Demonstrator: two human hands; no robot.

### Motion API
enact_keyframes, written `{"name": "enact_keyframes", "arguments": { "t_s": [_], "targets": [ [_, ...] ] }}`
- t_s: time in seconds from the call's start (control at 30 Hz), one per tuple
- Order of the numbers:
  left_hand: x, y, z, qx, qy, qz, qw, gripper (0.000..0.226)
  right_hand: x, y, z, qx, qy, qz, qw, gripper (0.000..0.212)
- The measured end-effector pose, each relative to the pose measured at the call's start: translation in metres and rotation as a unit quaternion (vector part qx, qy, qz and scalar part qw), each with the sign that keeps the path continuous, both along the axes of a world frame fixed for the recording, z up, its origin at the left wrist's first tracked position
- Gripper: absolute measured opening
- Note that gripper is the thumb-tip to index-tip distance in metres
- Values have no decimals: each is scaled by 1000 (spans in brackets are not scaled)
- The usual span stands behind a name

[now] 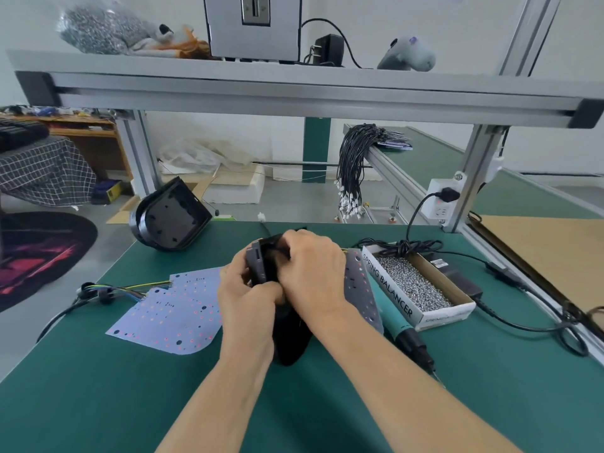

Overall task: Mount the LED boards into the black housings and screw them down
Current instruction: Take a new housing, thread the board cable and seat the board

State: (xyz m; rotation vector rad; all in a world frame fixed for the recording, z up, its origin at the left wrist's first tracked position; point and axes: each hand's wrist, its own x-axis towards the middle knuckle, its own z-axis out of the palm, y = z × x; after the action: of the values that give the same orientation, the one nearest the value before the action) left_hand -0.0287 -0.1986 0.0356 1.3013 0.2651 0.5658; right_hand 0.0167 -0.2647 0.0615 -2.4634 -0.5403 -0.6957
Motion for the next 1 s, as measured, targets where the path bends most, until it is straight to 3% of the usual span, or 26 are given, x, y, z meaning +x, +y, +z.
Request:
{"name": "enact_keyframes", "arguments": {
  "t_s": [0.1, 0.17, 0.23, 0.4, 0.57, 0.63, 0.8, 1.0],
  "targets": [
    [2, 9, 1, -17, 14, 42, 999, 39, -1, -8, -3, -77, -27, 53, 995, 14],
    [3, 6, 0, -24, 15, 42, 999, 39, -1, -15, -3, -105, -57, 9, 993, 11],
    [3, 2, -1, -28, 1, 22, 999, 42, -1, -17, -3, -80, -81, -27, 993, 16],
    [4, -4, -5, 5, -22, 5, 1000, 50, -2, -9, -5, -24, -116, 19, 993, 30],
    [8, -4, -4, 43, -28, 10, 999, 48, 3, -8, -5, 29, -84, 59, 994, 21],
    [10, 4, -2, 32, -23, -18, 999, 53, 2, -14, -10, -8, -87, 98, 991, 13],
    [9, 17, -1, 48, -30, -62, 996, 56, 0, -28, -23, -159, -90, 108, 977, 62],
    [7, 8, 5, 99, -40, -49, 993, 56, 15, -27, -7, -238, -65, 101, 964, 56]
  ]
}}
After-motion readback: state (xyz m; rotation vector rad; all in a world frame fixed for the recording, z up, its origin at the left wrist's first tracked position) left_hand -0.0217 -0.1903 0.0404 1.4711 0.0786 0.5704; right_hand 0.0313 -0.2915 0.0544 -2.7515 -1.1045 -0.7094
